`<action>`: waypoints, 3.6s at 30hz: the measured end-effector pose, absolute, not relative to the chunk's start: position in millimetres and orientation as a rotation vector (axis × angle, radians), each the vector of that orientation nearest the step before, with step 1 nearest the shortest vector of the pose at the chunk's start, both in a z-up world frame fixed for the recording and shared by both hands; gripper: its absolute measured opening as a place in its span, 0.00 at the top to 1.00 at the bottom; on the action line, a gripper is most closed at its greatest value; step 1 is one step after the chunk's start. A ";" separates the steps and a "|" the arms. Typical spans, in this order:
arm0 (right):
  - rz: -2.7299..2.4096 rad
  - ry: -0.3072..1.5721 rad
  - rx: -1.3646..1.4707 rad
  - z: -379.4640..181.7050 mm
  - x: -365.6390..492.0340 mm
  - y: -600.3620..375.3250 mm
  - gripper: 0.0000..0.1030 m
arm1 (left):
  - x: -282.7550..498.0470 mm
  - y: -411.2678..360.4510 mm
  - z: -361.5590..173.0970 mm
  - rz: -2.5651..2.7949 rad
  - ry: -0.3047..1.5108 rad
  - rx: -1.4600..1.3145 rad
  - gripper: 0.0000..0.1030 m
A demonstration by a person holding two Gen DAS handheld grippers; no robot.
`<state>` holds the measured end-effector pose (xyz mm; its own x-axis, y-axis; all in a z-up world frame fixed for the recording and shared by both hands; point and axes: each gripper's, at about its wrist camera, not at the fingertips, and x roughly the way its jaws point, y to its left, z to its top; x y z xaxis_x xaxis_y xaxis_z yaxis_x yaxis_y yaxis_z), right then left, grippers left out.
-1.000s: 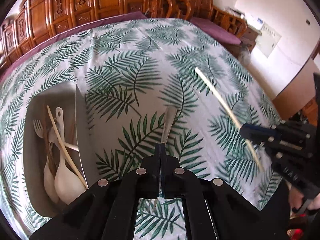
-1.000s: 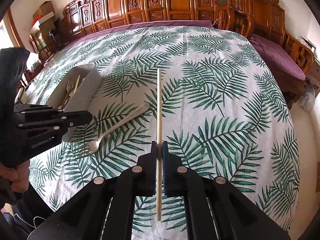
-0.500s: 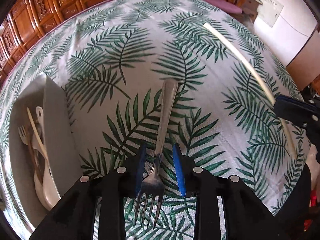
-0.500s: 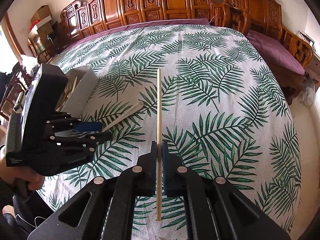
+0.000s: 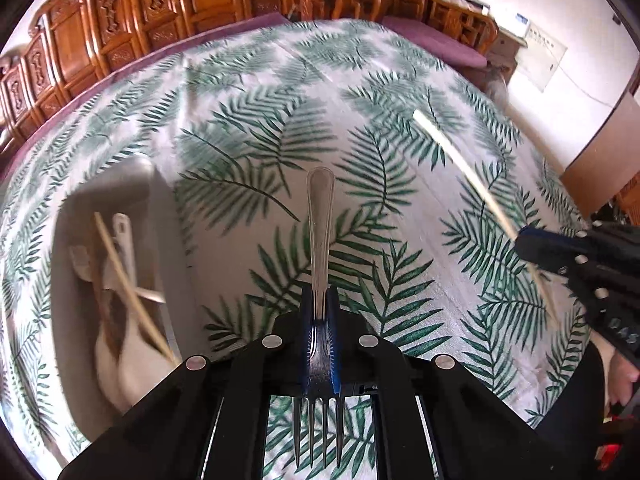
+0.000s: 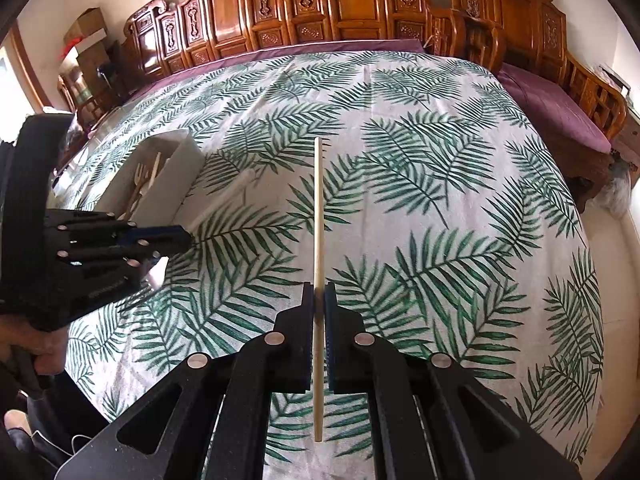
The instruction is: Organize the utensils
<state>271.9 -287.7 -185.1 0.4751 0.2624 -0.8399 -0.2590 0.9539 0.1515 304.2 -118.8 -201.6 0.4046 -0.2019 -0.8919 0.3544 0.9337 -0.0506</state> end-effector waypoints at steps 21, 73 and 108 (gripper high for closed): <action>0.485 0.982 -0.069 -152.5 292.0 -175.3 0.94 | 311.0 -6.2 -152.2 -0.217 0.981 0.023 0.94; 0.531 1.019 -0.049 -174.3 340.5 -46.5 0.94 | 279.4 106.7 -136.5 -0.117 0.867 -0.079 0.73; 0.341 0.801 -0.035 -94.4 234.0 -166.2 0.03 | 207.8 35.6 -89.5 -0.067 0.764 0.012 0.07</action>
<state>234.0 -166.2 -94.4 0.6448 0.2864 -0.7087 -0.3123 0.9450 0.0977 207.8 35.6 -89.5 0.7203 -0.0565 -0.6914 0.0654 0.9978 -0.0134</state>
